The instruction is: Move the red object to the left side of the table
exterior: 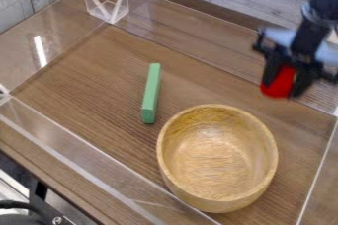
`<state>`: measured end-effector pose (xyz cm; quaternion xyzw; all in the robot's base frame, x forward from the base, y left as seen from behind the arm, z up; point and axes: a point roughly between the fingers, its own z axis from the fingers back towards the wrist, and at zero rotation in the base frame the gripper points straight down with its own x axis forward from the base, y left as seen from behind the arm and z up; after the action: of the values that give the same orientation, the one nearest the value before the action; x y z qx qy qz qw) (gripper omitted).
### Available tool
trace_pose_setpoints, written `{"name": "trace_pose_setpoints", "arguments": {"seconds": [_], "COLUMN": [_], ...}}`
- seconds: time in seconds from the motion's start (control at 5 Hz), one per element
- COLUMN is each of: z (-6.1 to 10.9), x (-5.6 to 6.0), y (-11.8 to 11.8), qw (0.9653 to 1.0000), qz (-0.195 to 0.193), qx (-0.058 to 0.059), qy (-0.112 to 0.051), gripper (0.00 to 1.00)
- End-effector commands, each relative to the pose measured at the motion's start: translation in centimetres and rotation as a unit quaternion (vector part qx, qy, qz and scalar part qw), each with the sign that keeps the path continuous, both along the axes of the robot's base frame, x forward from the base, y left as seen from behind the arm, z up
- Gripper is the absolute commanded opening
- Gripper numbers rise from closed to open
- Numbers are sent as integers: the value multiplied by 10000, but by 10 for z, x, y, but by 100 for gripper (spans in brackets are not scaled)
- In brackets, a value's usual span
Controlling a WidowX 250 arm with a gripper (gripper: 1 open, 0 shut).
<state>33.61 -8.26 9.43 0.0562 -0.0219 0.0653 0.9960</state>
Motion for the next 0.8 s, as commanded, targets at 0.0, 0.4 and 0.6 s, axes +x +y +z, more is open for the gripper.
{"name": "trace_pose_setpoints", "arguments": {"seconds": [0.0, 0.4, 0.6], "z": [44, 50, 51], "x": [-7, -25, -29], "y": [44, 137, 173], "qw": [9977, 9968, 9981], "qz": [432, 569, 201], "qx": [49, 58, 19], "qy": [-520, -552, -586], "gripper": [0, 0, 0]}}
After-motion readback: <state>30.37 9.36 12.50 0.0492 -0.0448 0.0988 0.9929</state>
